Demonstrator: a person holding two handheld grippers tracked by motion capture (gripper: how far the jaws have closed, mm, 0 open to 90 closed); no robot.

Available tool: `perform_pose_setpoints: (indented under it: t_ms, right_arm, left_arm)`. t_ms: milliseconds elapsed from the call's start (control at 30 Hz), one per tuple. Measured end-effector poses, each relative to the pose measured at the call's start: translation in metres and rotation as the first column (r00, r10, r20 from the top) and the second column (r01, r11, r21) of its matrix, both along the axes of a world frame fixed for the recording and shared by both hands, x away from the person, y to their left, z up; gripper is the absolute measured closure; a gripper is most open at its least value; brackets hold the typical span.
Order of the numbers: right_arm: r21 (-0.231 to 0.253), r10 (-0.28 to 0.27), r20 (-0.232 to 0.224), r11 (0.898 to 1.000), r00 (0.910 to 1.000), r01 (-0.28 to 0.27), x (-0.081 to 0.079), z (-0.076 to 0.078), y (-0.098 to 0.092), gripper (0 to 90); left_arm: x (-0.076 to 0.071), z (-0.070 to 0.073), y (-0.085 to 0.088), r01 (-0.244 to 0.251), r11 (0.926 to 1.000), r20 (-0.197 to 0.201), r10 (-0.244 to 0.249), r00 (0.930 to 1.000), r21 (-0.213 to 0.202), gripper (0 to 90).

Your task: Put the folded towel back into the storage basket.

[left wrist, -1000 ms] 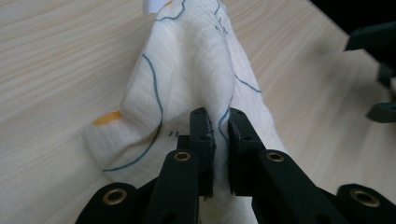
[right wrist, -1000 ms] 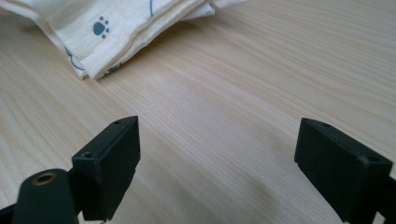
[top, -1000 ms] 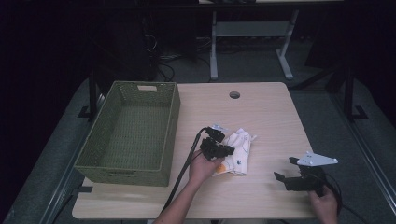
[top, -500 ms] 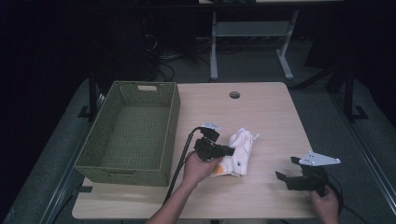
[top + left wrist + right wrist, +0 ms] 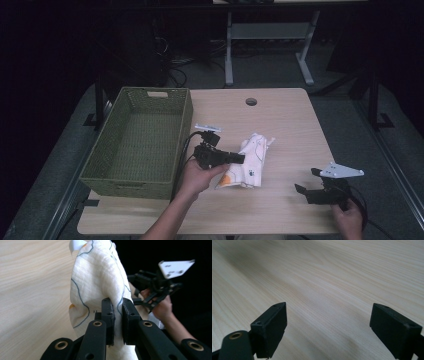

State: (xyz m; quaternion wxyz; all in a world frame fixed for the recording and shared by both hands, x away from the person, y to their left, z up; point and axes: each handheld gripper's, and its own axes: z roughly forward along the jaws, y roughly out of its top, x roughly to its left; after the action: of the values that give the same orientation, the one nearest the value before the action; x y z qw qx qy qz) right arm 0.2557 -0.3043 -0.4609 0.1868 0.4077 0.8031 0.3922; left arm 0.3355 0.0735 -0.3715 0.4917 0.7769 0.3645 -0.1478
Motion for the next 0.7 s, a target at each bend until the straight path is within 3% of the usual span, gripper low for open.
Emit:
perform_pose_setpoints:
  t_ms: [33,233,700]
  right_arm:
    - [0.002,-0.003,0.000,1.000,1.0000,0.003,0.000,0.000,0.000,13.8]
    - [0.000,0.000,-0.002,1.000,1.0000,0.000,0.000,0.000,0.001,13.8]
    - [-0.010,0.003,0.000,1.000,1.0000,-0.003,0.000,0.000,0.002,13.8]
  left_arm:
    - [-0.001,0.006,0.006,0.007,0.9998,-0.002,-0.007,1.0000,-0.019,83.3]
    - [-0.002,0.017,0.020,0.006,0.9993,-0.011,-0.007,0.9999,-0.036,83.3]
    - [0.000,0.044,0.063,-0.027,0.9981,-0.012,0.027,0.9996,-0.055,83.4]
